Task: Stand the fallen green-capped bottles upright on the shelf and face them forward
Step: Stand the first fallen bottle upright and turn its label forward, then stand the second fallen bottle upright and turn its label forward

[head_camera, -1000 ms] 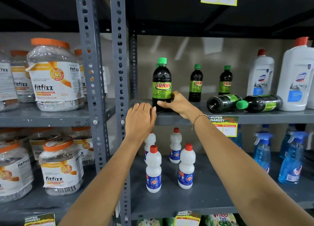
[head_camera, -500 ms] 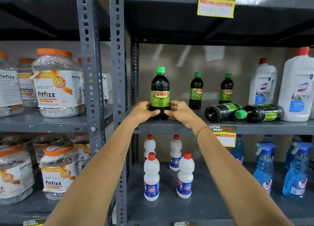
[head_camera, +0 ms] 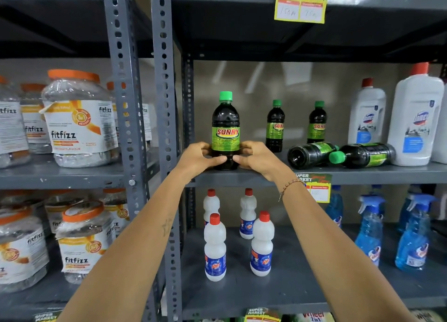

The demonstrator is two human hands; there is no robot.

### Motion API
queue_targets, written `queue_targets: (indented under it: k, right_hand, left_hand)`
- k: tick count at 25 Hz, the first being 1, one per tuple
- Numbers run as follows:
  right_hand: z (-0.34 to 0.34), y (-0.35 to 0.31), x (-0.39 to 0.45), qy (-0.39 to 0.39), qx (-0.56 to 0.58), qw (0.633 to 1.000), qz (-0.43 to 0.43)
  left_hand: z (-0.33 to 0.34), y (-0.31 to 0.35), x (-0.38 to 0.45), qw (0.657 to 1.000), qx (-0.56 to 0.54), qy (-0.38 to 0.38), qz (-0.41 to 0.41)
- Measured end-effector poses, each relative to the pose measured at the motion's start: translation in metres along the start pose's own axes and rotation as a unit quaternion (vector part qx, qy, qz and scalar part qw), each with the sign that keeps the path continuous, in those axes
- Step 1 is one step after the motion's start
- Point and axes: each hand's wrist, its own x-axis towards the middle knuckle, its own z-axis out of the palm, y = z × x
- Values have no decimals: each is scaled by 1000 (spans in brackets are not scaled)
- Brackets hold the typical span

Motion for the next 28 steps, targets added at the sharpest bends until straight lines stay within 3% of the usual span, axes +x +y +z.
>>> queue_targets:
  k: [20,23,26,28]
  right_hand:
    - [-7,0,-21,-23,-11,999,-46]
    - [-7,1,-21,-30,-20,998,-44]
    - [-8,1,-27,36,-20,998,-50]
    - [-16,0,-32,151,-14,987,-59]
  left_hand:
    - [-1,4,-19,999,-27,35,29]
    - [-1,8,-22,998,19,39,37]
    - [7,8,-35,987,30,141,73]
    - [26,12,-50,957,27,225,180]
